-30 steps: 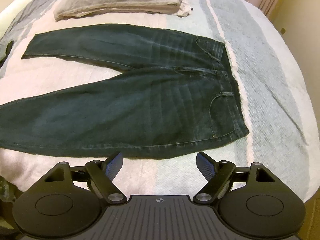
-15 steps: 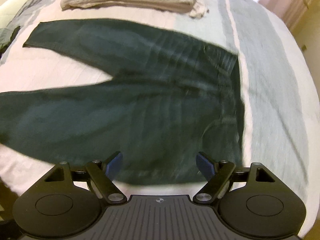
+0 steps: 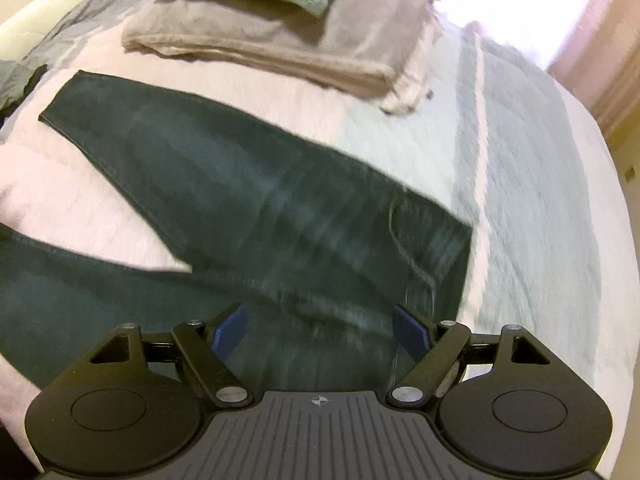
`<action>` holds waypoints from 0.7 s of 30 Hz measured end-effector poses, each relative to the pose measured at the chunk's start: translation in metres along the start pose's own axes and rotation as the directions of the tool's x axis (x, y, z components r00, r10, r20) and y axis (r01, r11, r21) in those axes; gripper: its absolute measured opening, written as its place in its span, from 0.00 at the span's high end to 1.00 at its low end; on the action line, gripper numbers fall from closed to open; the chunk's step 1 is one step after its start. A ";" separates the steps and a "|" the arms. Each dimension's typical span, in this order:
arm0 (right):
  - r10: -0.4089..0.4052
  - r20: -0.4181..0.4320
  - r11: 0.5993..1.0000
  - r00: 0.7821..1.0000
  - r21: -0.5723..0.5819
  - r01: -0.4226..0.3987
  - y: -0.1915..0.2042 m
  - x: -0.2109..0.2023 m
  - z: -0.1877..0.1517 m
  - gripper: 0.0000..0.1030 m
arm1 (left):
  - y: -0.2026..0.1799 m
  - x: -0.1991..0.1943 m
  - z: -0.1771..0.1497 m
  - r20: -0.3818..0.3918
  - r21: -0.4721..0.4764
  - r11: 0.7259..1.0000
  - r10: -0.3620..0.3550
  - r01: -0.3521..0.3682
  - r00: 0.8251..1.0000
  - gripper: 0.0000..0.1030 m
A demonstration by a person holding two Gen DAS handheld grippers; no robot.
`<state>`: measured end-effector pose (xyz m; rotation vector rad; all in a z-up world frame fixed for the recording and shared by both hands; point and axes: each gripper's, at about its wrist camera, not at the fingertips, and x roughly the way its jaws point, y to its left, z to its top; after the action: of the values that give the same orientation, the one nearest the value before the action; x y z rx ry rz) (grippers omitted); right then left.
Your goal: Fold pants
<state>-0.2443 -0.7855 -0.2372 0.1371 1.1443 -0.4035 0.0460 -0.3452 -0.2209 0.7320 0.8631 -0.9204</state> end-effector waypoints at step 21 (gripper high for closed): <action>0.036 -0.014 0.990 0.999 -0.134 -0.037 -0.061 0.201 0.117 0.37 | 0.111 0.282 0.116 -0.070 0.459 0.886 -0.028 0.058 0.997 0.33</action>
<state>-0.0970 -0.9261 -0.3649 0.0431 1.1748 -0.2927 0.2748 -0.4971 -0.3939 1.1617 0.7196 -1.1667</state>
